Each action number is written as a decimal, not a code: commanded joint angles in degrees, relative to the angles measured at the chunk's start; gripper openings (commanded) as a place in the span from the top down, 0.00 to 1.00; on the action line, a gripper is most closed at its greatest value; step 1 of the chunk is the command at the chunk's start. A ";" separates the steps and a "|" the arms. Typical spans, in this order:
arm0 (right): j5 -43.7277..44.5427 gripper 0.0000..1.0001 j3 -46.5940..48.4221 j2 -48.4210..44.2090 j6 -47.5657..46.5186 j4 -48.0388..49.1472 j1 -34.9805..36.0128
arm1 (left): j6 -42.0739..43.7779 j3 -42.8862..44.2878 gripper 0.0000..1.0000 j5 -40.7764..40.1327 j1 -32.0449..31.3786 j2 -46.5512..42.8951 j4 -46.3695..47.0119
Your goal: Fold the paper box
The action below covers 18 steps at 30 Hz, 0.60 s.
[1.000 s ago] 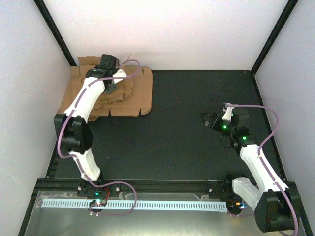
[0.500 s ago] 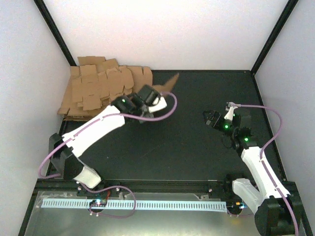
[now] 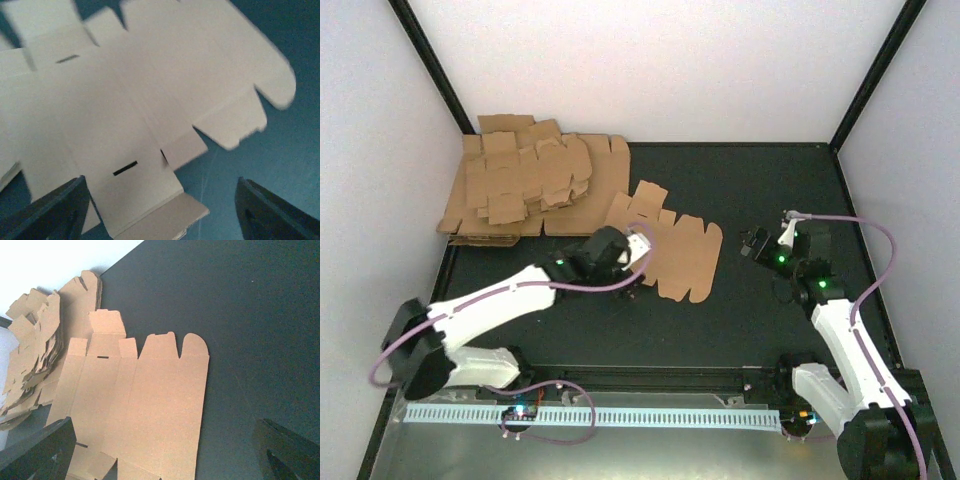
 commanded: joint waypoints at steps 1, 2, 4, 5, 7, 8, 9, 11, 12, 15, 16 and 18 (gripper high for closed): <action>-1.92 0.01 -0.34 1.78 0.75 1.35 0.30 | -10.55 -4.40 0.04 -3.61 4.93 -9.85 11.63; -2.59 0.01 -0.15 2.79 0.70 1.52 0.34 | -12.15 -4.89 0.02 -2.48 7.37 -10.80 11.68; -3.56 0.00 0.29 4.75 0.87 1.64 0.58 | -17.41 -5.64 0.01 1.04 12.60 -11.80 10.76; -3.89 0.01 0.61 5.62 0.88 1.65 0.80 | -20.35 -5.71 0.01 4.28 15.83 -11.61 10.12; -3.96 0.01 1.10 7.45 0.67 1.86 1.59 | -25.32 -5.76 0.01 11.68 22.04 -9.84 9.01; -3.68 0.01 1.34 8.11 0.62 1.90 2.01 | -26.27 -5.89 0.01 16.16 24.98 -8.52 9.32; -3.28 0.00 1.56 8.87 0.55 2.03 2.48 | -26.39 -5.87 0.01 20.99 27.36 -6.77 9.58; -2.74 0.00 1.92 10.19 0.48 2.40 3.60 | -26.14 -4.77 0.01 27.64 31.23 -3.25 8.45; -2.50 0.01 2.09 10.86 0.45 2.51 4.20 | -26.17 -4.24 0.01 29.40 32.55 -0.02 8.08; -2.37 0.00 2.54 13.47 0.46 2.90 5.48 | -26.13 -3.14 0.08 36.96 35.77 6.75 8.95; -2.61 0.00 2.60 14.34 0.32 3.08 5.79 | -26.50 -3.23 0.13 39.47 36.43 8.40 10.32; -2.84 0.00 3.01 16.07 -0.09 3.22 6.33 | -26.87 -3.00 0.18 42.12 37.29 11.20 12.18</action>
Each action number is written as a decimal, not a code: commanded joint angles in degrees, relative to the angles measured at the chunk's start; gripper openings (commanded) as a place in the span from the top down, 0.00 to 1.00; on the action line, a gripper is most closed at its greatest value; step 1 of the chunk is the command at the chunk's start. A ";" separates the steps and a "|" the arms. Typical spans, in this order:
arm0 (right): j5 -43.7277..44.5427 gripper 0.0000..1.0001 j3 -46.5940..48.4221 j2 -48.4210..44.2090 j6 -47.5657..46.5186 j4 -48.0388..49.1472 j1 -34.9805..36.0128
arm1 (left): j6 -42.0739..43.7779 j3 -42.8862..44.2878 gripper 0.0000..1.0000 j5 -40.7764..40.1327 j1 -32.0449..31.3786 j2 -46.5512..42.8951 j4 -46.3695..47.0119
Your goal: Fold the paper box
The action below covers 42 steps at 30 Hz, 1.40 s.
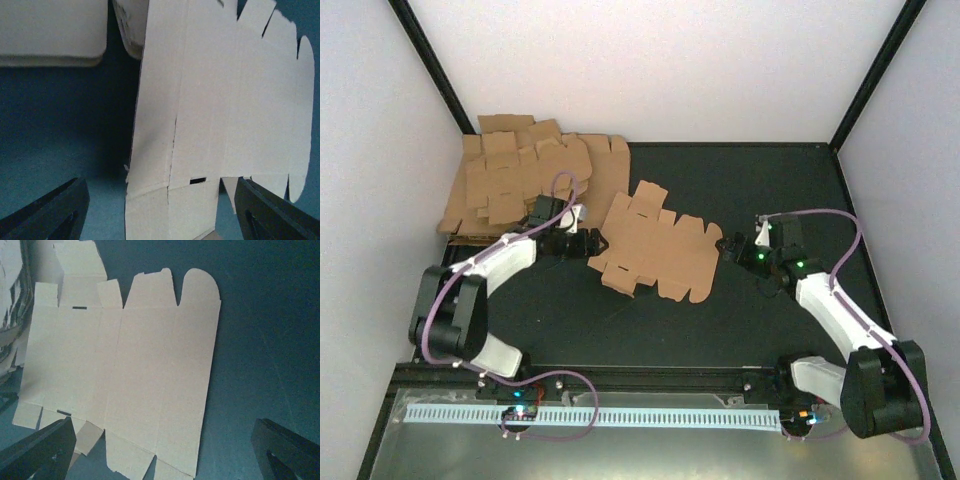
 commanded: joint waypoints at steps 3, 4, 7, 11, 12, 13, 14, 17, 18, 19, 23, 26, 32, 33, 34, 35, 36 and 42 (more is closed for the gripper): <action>-0.87 0.01 2.45 4.52 -1.11 1.74 1.64 | -1.52 2.94 0.21 11.50 2.06 6.38 3.26; -1.00 0.00 2.54 4.93 -1.21 1.87 1.79 | -1.33 3.13 0.22 11.23 2.12 7.03 3.29; -1.10 0.00 2.31 6.34 -1.65 2.63 2.03 | -1.15 3.39 0.28 12.24 2.15 9.34 4.45; -1.40 0.01 2.44 8.25 -2.20 3.08 2.18 | -1.11 3.89 0.44 15.06 2.13 13.07 5.49; -1.57 0.01 2.48 8.63 -2.38 3.12 2.24 | -1.22 3.76 0.48 15.48 2.15 13.40 5.88; -1.69 0.00 2.70 9.04 -2.59 3.06 2.21 | -1.21 3.53 0.53 15.79 2.15 13.45 6.28; -1.81 0.01 2.80 9.41 -2.81 3.10 2.20 | -1.28 3.15 0.56 16.15 2.08 13.34 6.85; -2.37 0.01 3.06 10.12 -3.75 3.19 2.20 | -1.01 1.57 0.67 17.27 2.07 12.83 8.27; -2.41 0.00 3.12 10.30 -4.07 3.21 2.20 | -0.71 1.23 0.71 17.69 2.07 12.92 8.23; -2.34 0.01 3.23 10.43 -4.38 3.20 2.20 | -0.54 0.90 0.77 18.08 2.07 13.01 7.96; -2.23 0.00 3.92 10.80 -5.60 2.68 2.20 | -3.84 -4.34 0.85 19.56 1.73 10.88 11.01; -2.96 0.00 4.28 10.89 -5.99 2.77 2.28 | -10.11 -11.10 0.87 19.68 -0.46 6.89 18.46; -3.69 0.00 4.75 11.16 -6.22 2.85 3.18 | -25.75 -21.63 0.94 11.86 -11.88 -2.66 30.46; -3.67 0.01 4.74 11.20 -6.19 2.98 3.36 | -27.63 -22.11 0.96 9.50 -14.42 -4.30 30.69; -3.65 0.00 4.75 11.32 -6.23 3.01 3.53 | -29.30 -22.29 0.97 7.37 -16.64 -5.83 30.36; -3.73 0.01 4.77 11.52 -6.24 3.04 3.71 | -30.84 -22.24 0.94 4.99 -18.29 -7.45 29.30; -3.80 0.01 4.87 11.65 -6.30 2.93 3.96 | -32.93 -22.32 0.80 2.98 -19.36 -8.93 28.09; -3.89 0.01 5.51 12.30 -7.46 2.60 5.74 | -32.39 -26.19 0.20 -9.28 -19.79 -21.02 26.69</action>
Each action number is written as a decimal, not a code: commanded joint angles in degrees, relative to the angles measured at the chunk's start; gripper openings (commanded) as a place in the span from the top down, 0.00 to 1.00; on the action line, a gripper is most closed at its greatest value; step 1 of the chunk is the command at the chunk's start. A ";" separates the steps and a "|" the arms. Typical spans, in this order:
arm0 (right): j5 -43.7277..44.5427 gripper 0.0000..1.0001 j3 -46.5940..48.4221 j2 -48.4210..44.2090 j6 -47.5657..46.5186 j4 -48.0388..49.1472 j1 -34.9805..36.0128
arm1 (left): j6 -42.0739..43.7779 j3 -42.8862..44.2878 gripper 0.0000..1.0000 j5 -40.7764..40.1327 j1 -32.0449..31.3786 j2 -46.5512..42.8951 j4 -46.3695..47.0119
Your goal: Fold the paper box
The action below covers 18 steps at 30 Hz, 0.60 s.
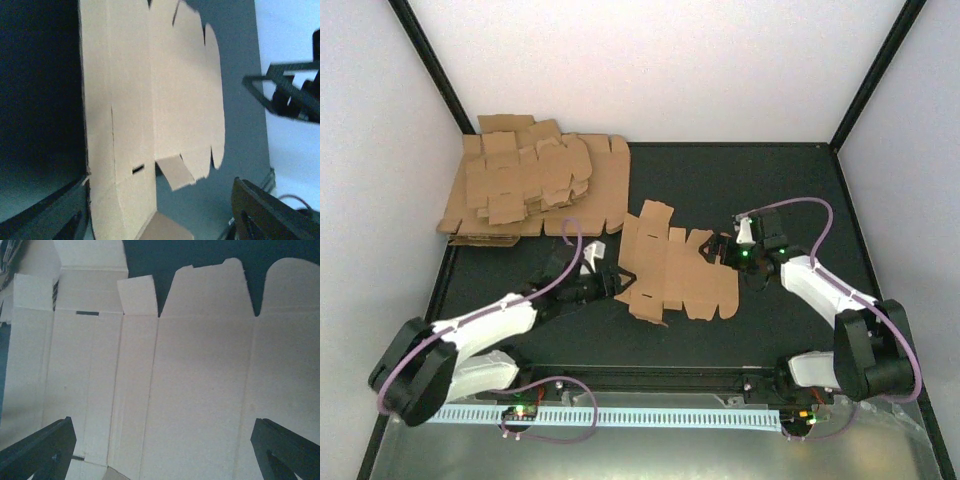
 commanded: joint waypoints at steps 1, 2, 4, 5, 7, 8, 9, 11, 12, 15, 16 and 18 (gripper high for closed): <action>-1.24 0.01 1.57 0.43 -1.59 0.59 1.34 | 0.45 -1.27 0.17 -12.07 1.24 -5.65 0.01; -1.50 0.01 1.60 0.43 -1.82 0.62 1.53 | 2.63 -0.10 0.17 -11.20 2.86 -5.36 -1.18; -2.41 0.02 1.48 0.44 -2.42 1.00 1.63 | 6.60 3.83 0.17 -8.83 6.60 -3.03 -4.31; -3.03 0.03 1.53 0.51 -2.70 1.02 1.75 | 8.49 5.86 0.17 -7.58 8.43 -1.27 -6.33; -3.33 0.03 1.71 0.52 -2.86 0.71 1.81 | 12.82 9.88 0.18 -2.25 12.29 3.07 -9.49; -3.37 0.03 1.71 0.42 -2.90 0.64 1.79 | 14.59 12.28 0.18 -0.10 13.91 6.02 -11.66; -3.31 0.03 1.72 0.21 -2.98 0.40 1.74 | 16.57 14.34 0.19 1.18 14.80 8.83 -13.25; -2.99 0.03 1.57 -0.14 -3.25 0.20 1.76 | 19.68 18.36 0.23 3.06 15.97 14.19 -15.48; -2.83 0.03 1.47 -0.32 -3.36 0.19 1.77 | 20.59 19.63 0.25 4.11 16.28 16.27 -15.26; -2.54 0.03 1.35 -0.42 -3.47 0.01 1.77 | 22.30 23.34 0.30 7.56 16.68 22.76 -14.21; -2.46 0.03 1.32 -0.38 -3.52 -0.13 1.76 | 22.70 24.67 0.31 8.56 16.72 24.56 -14.12; -2.14 0.03 1.44 -0.40 -3.68 -0.53 1.73 | 23.02 26.43 0.32 10.69 16.73 27.16 -13.28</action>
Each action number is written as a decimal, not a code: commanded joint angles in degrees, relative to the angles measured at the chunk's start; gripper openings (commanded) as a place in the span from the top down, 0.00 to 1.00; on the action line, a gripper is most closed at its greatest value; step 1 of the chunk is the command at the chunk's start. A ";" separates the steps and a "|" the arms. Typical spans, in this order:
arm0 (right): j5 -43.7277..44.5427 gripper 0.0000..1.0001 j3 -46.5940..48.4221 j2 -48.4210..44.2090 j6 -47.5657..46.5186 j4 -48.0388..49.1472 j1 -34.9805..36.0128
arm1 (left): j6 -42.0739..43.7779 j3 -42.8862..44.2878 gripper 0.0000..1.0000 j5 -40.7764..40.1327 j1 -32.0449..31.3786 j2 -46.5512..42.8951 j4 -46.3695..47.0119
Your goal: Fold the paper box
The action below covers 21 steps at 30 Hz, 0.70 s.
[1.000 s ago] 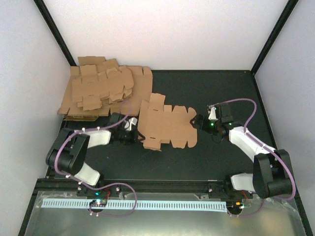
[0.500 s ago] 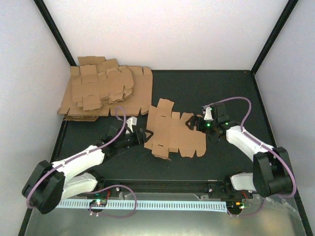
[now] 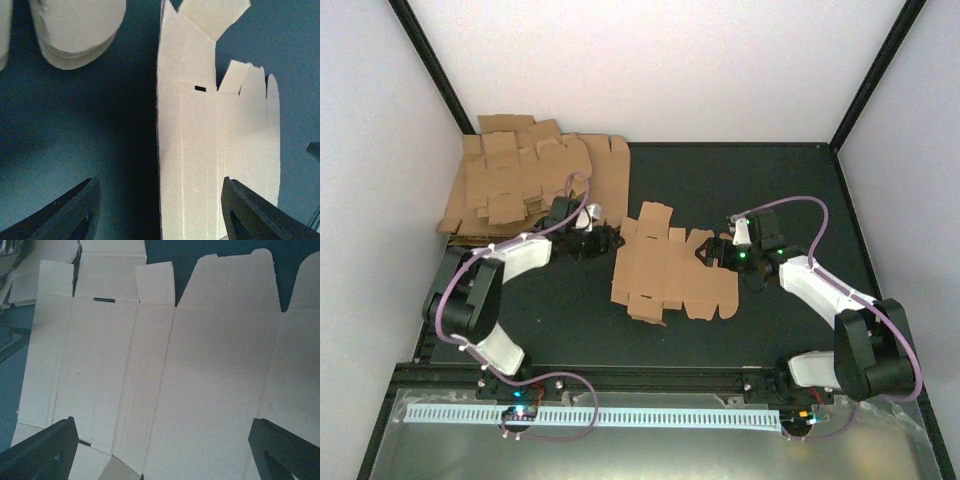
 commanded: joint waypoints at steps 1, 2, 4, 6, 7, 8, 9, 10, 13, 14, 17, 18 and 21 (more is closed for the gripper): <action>0.41 0.03 1.23 -0.70 -1.06 -0.81 0.29 | 4.09 4.28 0.32 7.87 0.31 5.27 -0.55; 0.86 0.03 1.21 -0.82 -1.27 -1.02 0.34 | 3.94 4.55 0.34 8.70 0.27 5.98 0.66; 1.57 0.03 1.12 -0.92 -1.71 -1.55 0.30 | 3.96 5.45 0.42 10.17 0.18 7.87 1.18; 1.93 0.03 1.06 -1.01 -2.10 -1.79 0.33 | 4.09 6.29 0.48 11.46 0.03 9.65 1.19; 1.96 0.03 1.04 -1.02 -2.13 -1.80 0.27 | 4.13 6.45 0.52 11.76 -0.11 10.50 1.26; 2.02 0.03 1.04 -0.99 -2.07 -1.91 0.31 | 4.14 6.47 0.55 11.99 -0.27 10.95 1.57; 2.05 0.03 0.97 -0.97 -1.96 -1.83 0.33 | 4.01 6.48 0.59 12.09 -0.47 11.32 1.93; 1.98 0.03 0.91 -1.01 -1.92 -1.74 0.29 | 3.90 6.48 0.62 12.15 -0.79 11.65 2.17; 1.89 0.03 0.76 -1.10 -1.76 -1.47 0.29 | 3.77 6.56 0.72 12.23 -1.41 12.41 2.57; 1.82 0.03 0.81 -1.03 -1.76 -1.46 0.30 | 3.76 6.56 0.76 12.23 -1.55 12.59 2.59; 1.87 0.03 1.14 -0.92 -2.14 -1.81 0.26 | 4.10 6.43 0.92 12.31 -1.75 12.40 2.64; 2.01 0.03 1.27 -0.99 -2.21 -1.99 0.29 | 4.52 6.26 0.97 12.31 -1.76 11.76 2.94; 2.23 0.03 1.64 -1.55 -2.59 -2.33 0.34 | 6.16 4.55 0.98 11.98 -2.20 7.54 4.49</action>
